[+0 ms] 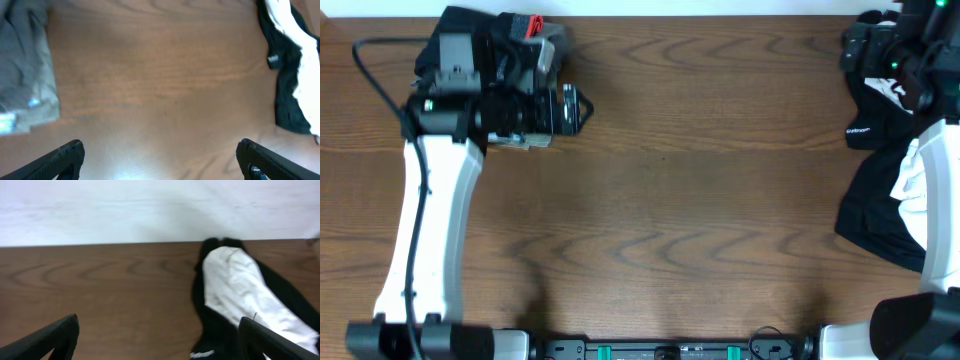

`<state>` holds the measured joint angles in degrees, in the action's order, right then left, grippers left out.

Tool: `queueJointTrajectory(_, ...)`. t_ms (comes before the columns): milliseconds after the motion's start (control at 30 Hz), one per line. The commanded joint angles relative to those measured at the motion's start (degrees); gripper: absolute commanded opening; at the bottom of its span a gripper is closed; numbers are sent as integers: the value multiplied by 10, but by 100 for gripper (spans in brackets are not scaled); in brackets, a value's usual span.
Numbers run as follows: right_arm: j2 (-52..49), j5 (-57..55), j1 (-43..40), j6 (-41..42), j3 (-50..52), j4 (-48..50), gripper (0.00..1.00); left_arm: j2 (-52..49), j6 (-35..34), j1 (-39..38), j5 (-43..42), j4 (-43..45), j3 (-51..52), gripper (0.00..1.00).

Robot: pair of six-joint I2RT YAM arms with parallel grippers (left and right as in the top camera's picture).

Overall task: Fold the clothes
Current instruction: 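Raise both arms and move the right gripper toward the white shirt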

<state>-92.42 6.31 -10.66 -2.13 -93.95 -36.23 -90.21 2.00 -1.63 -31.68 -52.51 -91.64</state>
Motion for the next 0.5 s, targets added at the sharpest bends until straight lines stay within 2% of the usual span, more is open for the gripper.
queueJointTrajectory(0,-21,-10,-21,-8,-14,14,98,-54,-19,-4,28,-5,-61,98)
queueJointTrajectory(167,-82,-14,-62,-9,-14,53,93,-121,5,-25,28,-1,-76,98)
queueJointTrajectory(300,-143,-14,-89,-9,-14,73,88,-148,33,-55,28,-6,-72,98)
queueJointTrajectory(467,-209,-14,-115,-9,-14,96,84,-166,36,-87,47,-5,-71,98)
